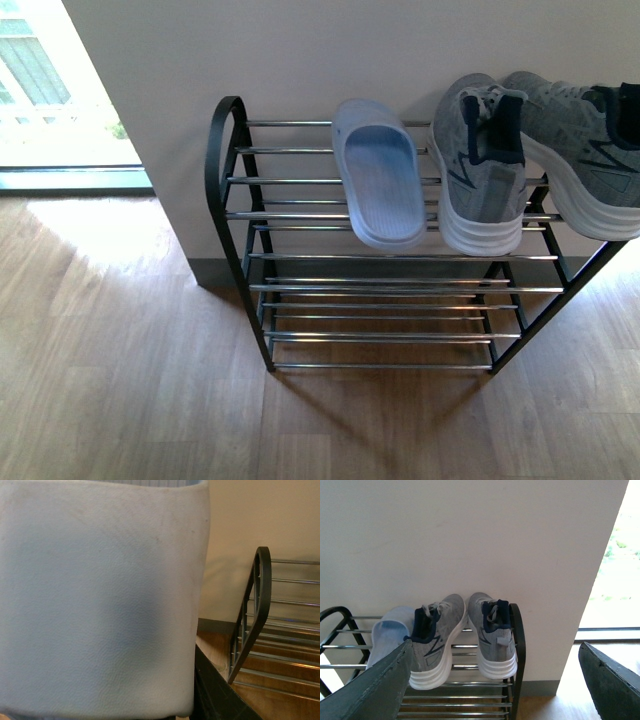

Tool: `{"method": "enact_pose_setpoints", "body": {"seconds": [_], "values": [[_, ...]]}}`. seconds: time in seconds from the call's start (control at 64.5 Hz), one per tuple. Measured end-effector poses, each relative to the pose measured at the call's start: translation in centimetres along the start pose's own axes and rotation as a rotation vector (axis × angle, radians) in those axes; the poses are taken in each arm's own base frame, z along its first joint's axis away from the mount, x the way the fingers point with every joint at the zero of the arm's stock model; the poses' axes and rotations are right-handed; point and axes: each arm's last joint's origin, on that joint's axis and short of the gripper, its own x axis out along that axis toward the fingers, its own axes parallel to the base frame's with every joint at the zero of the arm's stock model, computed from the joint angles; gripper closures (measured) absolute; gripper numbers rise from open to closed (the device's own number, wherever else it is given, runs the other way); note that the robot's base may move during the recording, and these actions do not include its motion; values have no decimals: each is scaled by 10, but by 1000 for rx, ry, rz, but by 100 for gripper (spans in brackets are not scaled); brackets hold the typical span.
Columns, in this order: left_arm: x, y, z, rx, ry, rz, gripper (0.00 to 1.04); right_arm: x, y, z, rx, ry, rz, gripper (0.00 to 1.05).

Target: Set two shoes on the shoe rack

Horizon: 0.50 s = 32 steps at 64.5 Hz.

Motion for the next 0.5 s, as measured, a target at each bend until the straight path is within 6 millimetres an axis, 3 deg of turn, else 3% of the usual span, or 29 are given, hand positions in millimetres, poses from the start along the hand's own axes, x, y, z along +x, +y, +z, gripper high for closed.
{"method": "enact_pose_setpoints", "body": {"seconds": [0.248, 0.372, 0.496], "values": [[7, -3, 3, -54, -58, 59, 103, 0, 0, 0, 0, 0, 1, 9], [35, -25, 27, -152, -95, -26, 103, 0, 0, 0, 0, 0, 2, 9], [75, -63, 39, -198, -8, -188, 103, 0, 0, 0, 0, 0, 4, 9]]}}
